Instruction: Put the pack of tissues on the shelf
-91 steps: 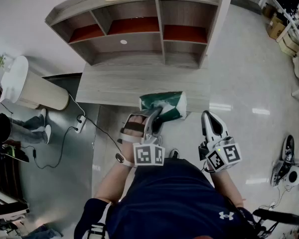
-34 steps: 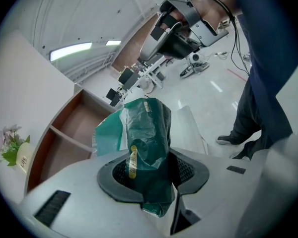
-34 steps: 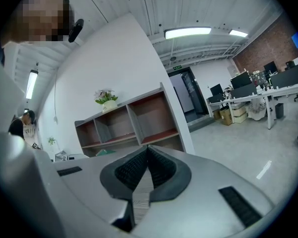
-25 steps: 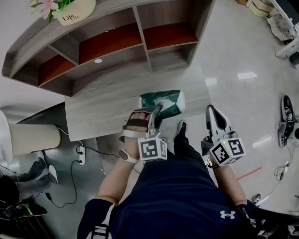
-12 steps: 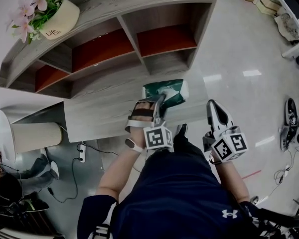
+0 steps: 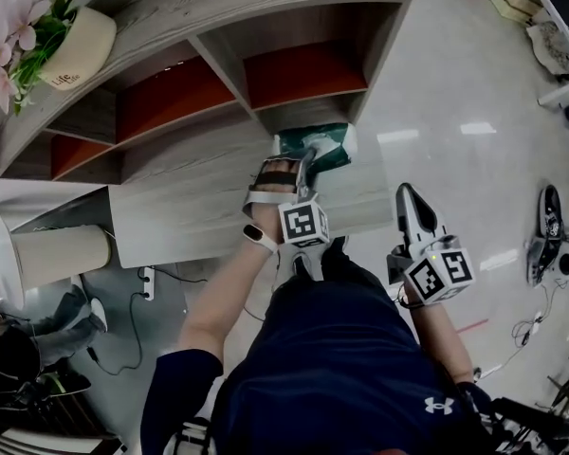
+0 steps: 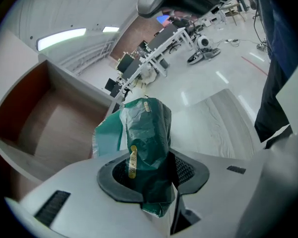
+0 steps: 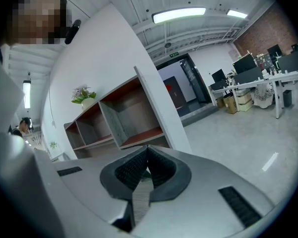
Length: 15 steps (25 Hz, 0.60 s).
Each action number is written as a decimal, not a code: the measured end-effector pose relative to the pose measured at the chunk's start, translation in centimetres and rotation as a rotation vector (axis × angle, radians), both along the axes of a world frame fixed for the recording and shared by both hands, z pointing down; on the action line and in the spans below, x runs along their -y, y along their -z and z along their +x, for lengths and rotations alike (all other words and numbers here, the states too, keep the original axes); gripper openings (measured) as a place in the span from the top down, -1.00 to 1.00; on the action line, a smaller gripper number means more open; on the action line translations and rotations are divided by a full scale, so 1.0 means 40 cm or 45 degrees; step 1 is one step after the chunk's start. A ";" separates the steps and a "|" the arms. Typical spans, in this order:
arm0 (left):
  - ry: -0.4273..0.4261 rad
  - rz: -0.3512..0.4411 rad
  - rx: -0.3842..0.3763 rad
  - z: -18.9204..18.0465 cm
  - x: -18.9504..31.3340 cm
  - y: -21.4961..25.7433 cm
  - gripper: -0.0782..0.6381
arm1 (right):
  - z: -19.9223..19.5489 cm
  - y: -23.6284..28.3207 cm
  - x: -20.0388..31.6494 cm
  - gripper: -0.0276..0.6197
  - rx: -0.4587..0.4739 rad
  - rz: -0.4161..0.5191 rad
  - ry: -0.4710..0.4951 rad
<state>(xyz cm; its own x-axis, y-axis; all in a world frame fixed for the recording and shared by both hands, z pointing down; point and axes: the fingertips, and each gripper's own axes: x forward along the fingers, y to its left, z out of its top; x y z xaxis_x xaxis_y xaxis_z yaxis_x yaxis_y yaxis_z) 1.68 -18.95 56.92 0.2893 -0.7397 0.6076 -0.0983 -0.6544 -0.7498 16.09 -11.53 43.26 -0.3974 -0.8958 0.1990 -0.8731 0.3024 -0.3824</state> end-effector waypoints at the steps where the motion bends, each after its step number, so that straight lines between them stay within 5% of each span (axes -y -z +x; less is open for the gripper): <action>1: 0.010 0.004 0.005 0.002 0.019 -0.011 0.37 | 0.007 -0.006 0.006 0.89 -0.001 -0.008 -0.003; 15: 0.072 0.009 0.076 0.032 0.205 -0.223 0.36 | 0.071 -0.034 0.028 0.89 -0.056 -0.063 -0.031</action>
